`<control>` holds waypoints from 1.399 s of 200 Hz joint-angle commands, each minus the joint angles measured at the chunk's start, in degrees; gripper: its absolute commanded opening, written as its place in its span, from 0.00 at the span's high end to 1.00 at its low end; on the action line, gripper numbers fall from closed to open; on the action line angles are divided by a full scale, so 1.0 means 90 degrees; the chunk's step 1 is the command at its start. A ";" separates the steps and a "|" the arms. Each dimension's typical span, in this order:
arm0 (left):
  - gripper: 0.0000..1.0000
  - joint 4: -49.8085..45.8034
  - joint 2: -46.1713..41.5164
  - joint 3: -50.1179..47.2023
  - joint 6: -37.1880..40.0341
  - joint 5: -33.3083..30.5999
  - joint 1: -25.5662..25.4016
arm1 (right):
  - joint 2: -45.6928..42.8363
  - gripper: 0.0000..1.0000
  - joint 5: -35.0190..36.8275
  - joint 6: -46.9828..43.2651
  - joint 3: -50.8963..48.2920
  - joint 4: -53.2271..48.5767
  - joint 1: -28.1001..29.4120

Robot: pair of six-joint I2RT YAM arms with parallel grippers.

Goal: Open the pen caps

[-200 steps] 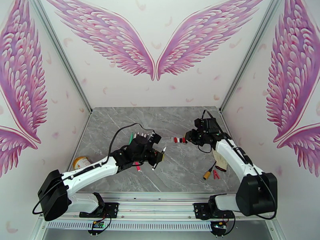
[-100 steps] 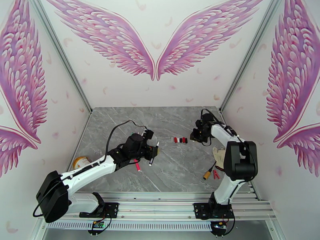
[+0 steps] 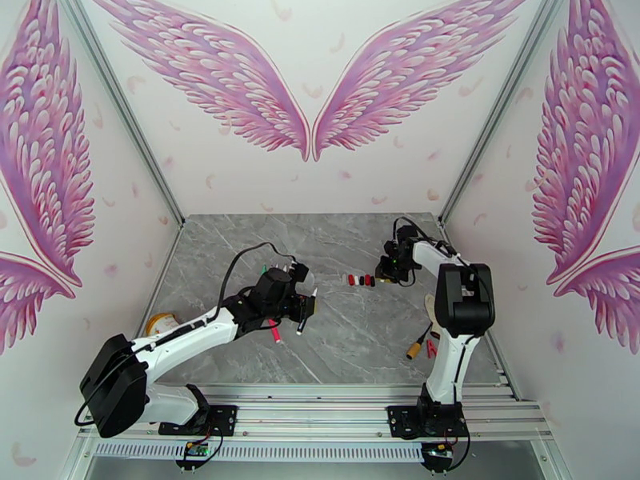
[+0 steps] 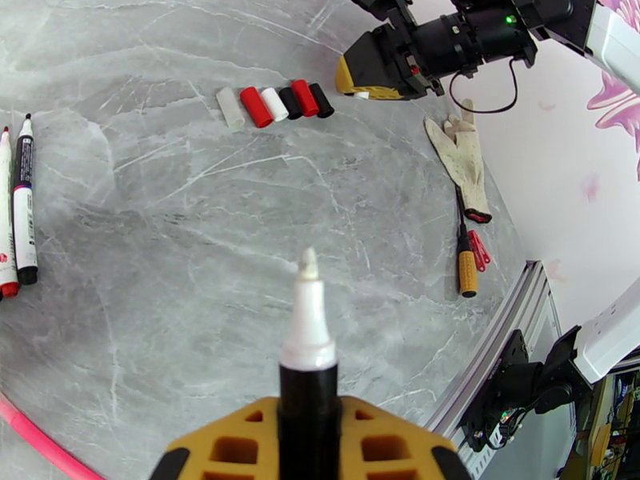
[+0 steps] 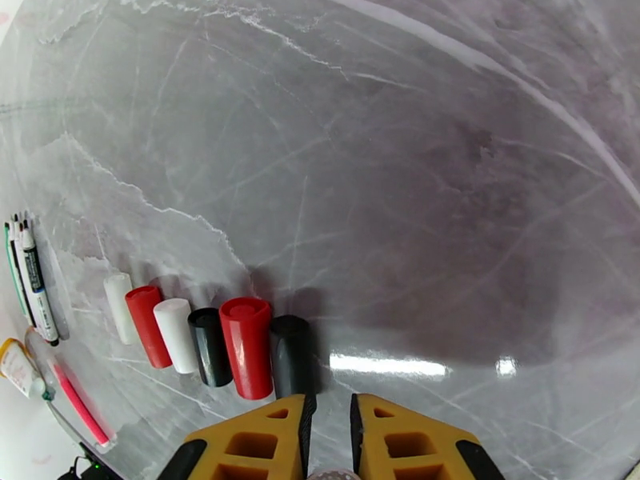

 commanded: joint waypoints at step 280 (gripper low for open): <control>0.94 -0.2407 0.4038 0.4065 0.0516 -0.3000 0.0349 | -0.4697 0.01 -0.1507 0.1599 -0.4349 0.3446 0.0540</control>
